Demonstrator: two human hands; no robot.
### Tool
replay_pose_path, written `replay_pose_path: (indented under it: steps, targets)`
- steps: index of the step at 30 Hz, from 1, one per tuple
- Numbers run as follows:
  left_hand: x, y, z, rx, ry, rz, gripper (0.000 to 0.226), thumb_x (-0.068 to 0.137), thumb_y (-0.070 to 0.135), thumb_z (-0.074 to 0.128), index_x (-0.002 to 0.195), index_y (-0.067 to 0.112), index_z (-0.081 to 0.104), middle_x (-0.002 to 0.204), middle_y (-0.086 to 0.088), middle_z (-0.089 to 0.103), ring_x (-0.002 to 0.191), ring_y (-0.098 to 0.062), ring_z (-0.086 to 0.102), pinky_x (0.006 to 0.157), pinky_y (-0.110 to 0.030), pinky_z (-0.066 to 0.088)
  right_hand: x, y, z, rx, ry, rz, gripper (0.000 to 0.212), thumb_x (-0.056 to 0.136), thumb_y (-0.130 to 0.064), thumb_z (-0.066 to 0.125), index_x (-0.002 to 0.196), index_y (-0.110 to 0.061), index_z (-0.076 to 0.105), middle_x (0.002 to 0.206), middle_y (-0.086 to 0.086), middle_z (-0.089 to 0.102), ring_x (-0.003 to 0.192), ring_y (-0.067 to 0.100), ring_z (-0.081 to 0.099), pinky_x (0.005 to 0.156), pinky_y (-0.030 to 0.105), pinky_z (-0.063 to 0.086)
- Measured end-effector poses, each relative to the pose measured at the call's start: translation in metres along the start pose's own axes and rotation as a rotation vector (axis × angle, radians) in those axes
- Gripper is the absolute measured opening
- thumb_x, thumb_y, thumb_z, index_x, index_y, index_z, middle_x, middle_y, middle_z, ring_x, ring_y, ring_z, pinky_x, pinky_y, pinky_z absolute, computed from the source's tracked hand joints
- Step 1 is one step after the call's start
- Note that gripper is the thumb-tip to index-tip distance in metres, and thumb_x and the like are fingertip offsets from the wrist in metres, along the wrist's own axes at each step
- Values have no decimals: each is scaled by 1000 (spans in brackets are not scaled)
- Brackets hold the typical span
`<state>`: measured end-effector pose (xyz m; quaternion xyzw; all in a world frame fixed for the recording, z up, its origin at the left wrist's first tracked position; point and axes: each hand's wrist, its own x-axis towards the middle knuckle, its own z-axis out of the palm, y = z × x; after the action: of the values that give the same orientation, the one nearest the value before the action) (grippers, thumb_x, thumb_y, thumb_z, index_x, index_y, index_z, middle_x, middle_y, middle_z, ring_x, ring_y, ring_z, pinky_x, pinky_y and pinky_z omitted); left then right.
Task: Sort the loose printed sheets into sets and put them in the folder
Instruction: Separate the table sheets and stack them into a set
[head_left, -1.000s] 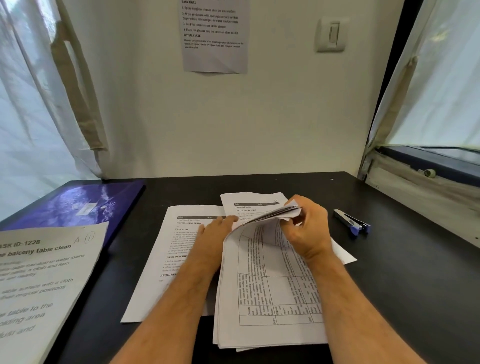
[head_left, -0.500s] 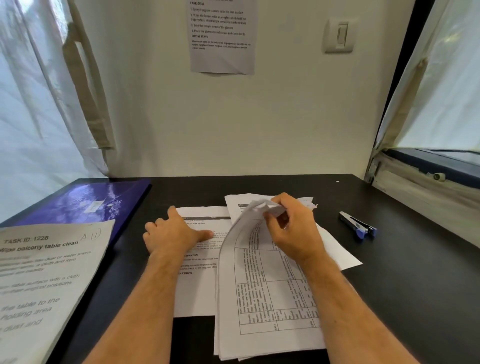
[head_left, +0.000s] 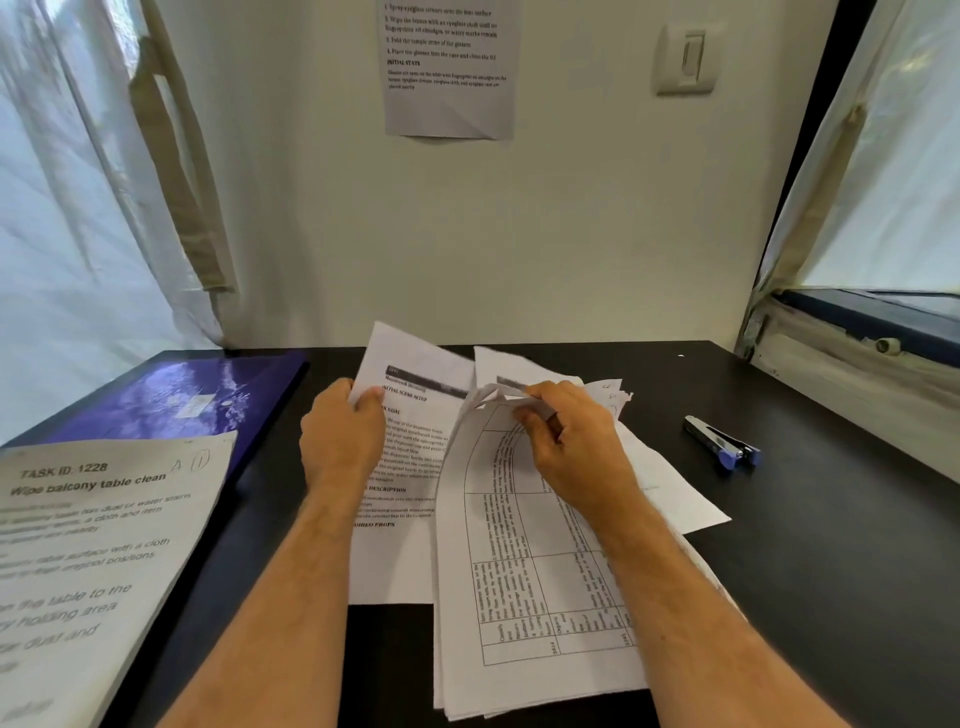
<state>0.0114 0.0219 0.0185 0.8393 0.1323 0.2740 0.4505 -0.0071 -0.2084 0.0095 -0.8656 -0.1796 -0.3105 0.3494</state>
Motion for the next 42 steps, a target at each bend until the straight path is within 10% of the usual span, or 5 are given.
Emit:
replay_pose_path:
  steps: [9, 14, 24, 37, 42]
  targets:
    - [-9, 19, -8, -289, 200, 186, 25, 103, 29, 50, 104, 14, 70, 96, 5, 72, 76, -2, 64, 60, -12, 47, 0, 0, 3, 26, 28, 2, 8, 98, -23, 60, 101, -19, 66, 96, -12, 59, 84, 1, 54, 74, 10, 43]
    - [-5, 11, -1, -476, 93, 49, 24, 104, 32, 47, 102, 23, 69, 94, 8, 73, 83, -10, 70, 73, -32, 59, 1, 2, 3, 17, 22, 9, 6, 99, -25, 59, 97, -22, 64, 93, -14, 58, 83, -1, 54, 76, 11, 41]
    - [-10, 10, 4, -476, -39, 103, 29, 104, 29, 48, 86, 18, 68, 79, 10, 70, 70, -6, 66, 59, -19, 49, 34, -31, 3, 43, 113, -135, 9, 99, -19, 59, 104, -16, 66, 87, -15, 52, 77, -4, 51, 68, 9, 42]
    - [-12, 7, 3, -188, -146, 215, 14, 97, 41, 60, 100, 27, 60, 82, 16, 63, 71, -7, 62, 59, -17, 45, 64, -58, 41, 55, 28, -76, 21, 102, -24, 53, 119, -17, 63, 105, -7, 55, 83, 0, 49, 72, 6, 39]
    - [-5, -4, -2, -265, -67, 129, 14, 96, 25, 64, 109, 21, 67, 93, 6, 70, 83, -13, 67, 64, -25, 52, 45, -38, 40, 158, 65, 27, 57, 95, -23, 65, 145, -31, 39, 144, -3, 31, 113, 11, 53, 85, 11, 48]
